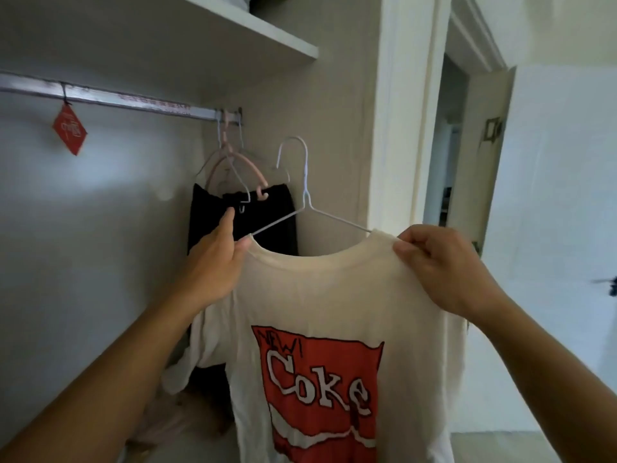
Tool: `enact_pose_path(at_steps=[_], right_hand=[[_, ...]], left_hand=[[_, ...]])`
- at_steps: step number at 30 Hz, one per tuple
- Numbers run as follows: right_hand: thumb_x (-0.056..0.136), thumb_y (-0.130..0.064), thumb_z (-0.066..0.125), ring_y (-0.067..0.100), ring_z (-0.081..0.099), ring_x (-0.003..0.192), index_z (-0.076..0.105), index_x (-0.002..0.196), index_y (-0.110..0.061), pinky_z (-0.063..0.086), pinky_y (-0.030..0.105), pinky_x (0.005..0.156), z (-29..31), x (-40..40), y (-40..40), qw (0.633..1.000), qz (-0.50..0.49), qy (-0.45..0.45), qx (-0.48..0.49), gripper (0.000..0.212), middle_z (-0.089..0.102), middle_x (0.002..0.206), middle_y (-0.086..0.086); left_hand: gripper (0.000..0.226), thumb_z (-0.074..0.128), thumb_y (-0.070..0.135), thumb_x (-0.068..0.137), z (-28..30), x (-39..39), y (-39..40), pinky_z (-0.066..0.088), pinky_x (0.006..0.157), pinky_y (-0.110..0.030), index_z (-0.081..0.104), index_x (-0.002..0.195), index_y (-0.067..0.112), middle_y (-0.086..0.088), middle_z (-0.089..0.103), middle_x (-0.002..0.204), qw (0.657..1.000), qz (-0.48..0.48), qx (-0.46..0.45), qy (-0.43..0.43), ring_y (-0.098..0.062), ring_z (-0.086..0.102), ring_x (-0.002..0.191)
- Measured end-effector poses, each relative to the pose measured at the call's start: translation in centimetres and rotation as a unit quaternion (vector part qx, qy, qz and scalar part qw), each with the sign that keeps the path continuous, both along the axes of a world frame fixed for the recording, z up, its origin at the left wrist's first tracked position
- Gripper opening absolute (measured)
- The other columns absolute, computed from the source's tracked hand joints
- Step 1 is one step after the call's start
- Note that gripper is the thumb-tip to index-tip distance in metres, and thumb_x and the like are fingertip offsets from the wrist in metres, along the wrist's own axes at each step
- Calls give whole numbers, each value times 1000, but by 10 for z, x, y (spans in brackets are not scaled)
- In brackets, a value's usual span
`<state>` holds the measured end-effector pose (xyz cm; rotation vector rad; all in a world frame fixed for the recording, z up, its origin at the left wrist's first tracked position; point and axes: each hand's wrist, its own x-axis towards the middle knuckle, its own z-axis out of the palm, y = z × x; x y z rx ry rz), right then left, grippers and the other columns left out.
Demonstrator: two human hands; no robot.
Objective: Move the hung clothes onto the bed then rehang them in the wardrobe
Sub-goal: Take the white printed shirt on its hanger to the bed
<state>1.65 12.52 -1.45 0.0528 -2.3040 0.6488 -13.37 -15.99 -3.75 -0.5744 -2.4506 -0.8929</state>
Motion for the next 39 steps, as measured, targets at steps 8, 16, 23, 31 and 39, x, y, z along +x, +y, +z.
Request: enact_pose_path(at_steps=[8, 16, 23, 31, 39], right_hand=[[99, -25, 54, 10, 64, 71, 70, 78, -22, 57, 33, 68, -3, 110, 46, 996, -81, 4, -37, 27, 68, 75, -5], [97, -26, 58, 6, 60, 62, 68, 73, -27, 47, 25, 60, -18, 223, 106, 982, -176, -15, -74, 26, 67, 69, -9], [95, -25, 61, 17, 69, 71, 71, 79, -26, 59, 43, 73, -37, 355, 165, 956, -276, -35, -97, 19, 71, 73, -6], [93, -24, 66, 6, 71, 71, 75, 87, -28, 61, 33, 72, -61, 518, 222, 928, -350, -52, -116, 11, 73, 78, -12], [93, -33, 62, 1, 68, 73, 72, 96, -34, 53, 16, 61, -76, 658, 265, 891, -441, -17, -103, 10, 71, 81, -14]], left_hand=[[33, 34, 34, 104, -18, 29, 68, 44, 82, -38, 59, 109, 14, -3, 60, 104, 995, -90, 4, 35, -25, 58, 99], [35, 43, 24, 103, -22, 96, 169, 35, 60, -35, 44, 71, 8, 0, 48, 65, 961, -264, 69, 36, -17, 45, 64], [28, 45, 35, 101, -26, 203, 273, 41, 62, -29, 56, 78, 23, 1, 55, 74, 908, -413, 68, 1, -16, 55, 71], [22, 54, 31, 99, -29, 347, 382, 52, 73, -47, 68, 85, 21, -6, 65, 80, 839, -539, 40, -64, -26, 62, 77], [22, 68, 38, 89, -47, 483, 488, 47, 69, -31, 71, 77, 20, -3, 69, 76, 800, -581, 99, -109, -18, 61, 72]])
